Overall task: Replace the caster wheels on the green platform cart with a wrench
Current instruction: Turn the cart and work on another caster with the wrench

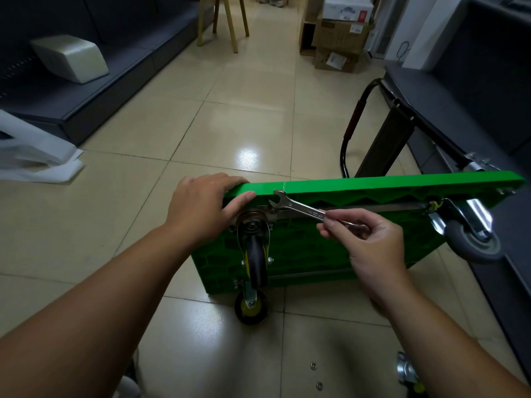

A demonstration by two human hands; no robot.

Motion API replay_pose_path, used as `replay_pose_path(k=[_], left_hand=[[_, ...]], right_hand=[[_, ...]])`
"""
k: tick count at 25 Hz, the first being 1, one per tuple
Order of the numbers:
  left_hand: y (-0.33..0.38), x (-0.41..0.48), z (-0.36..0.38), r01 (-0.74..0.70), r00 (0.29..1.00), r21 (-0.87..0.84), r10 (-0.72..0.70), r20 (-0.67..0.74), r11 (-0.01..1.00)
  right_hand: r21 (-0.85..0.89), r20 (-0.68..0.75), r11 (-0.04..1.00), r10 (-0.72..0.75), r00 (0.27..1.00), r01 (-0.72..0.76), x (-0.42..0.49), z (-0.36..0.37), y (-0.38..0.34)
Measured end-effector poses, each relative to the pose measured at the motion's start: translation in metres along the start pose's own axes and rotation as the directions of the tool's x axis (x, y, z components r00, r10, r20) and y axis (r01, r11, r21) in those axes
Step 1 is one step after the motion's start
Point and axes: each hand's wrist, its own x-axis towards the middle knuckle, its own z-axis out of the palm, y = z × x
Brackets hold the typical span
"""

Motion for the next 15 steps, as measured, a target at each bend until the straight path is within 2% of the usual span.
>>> replay_pose_path(k=[3, 4, 5, 6, 7, 9, 11, 15], left_hand=[[0.000, 0.000, 0.001, -0.001, 1.000, 0.002, 0.001, 0.000, 1.000], [0.000, 0.000, 0.001, -0.005, 1.000, 0.003, 0.005, -0.001, 1.000], [0.000, 0.000, 0.001, -0.008, 1.000, 0.007, 0.008, -0.002, 1.000], [-0.001, 0.000, 0.001, -0.011, 1.000, 0.011, 0.011, -0.002, 1.000], [-0.001, 0.001, 0.001, -0.011, 1.000, 0.015, 0.011, -0.001, 1.000], [-0.001, 0.000, 0.001, -0.011, 1.000, 0.021, 0.011, 0.001, 1.000], [-0.002, -0.001, 0.003, -0.008, 1.000, 0.027, 0.008, -0.001, 1.000], [-0.003, 0.000, 0.006, -0.012, 1.000, 0.035, 0.013, -0.018, 0.999]], right_hand=[[-0.308, 0.022, 0.944, -0.116, 0.993, 0.117, 0.008, -0.001, 0.007], [-0.454, 0.074, 0.878, -0.130, 0.989, 0.149, 0.011, -0.002, 0.010], [-0.607, 0.154, 0.769, -0.130, 0.979, 0.198, 0.015, -0.003, 0.013], [-0.713, 0.244, 0.656, -0.098, 0.965, 0.247, 0.018, -0.003, 0.015], [-0.747, 0.318, 0.603, -0.043, 0.947, 0.278, 0.019, -0.002, 0.020], [-0.684, 0.417, 0.686, 0.087, 0.905, 0.249, 0.018, 0.001, 0.031], [-0.591, 0.464, 0.784, 0.137, 0.875, 0.190, 0.013, 0.006, 0.046], [-0.477, 0.323, 0.869, 0.032, 0.946, 0.133, 0.015, 0.021, 0.084]])
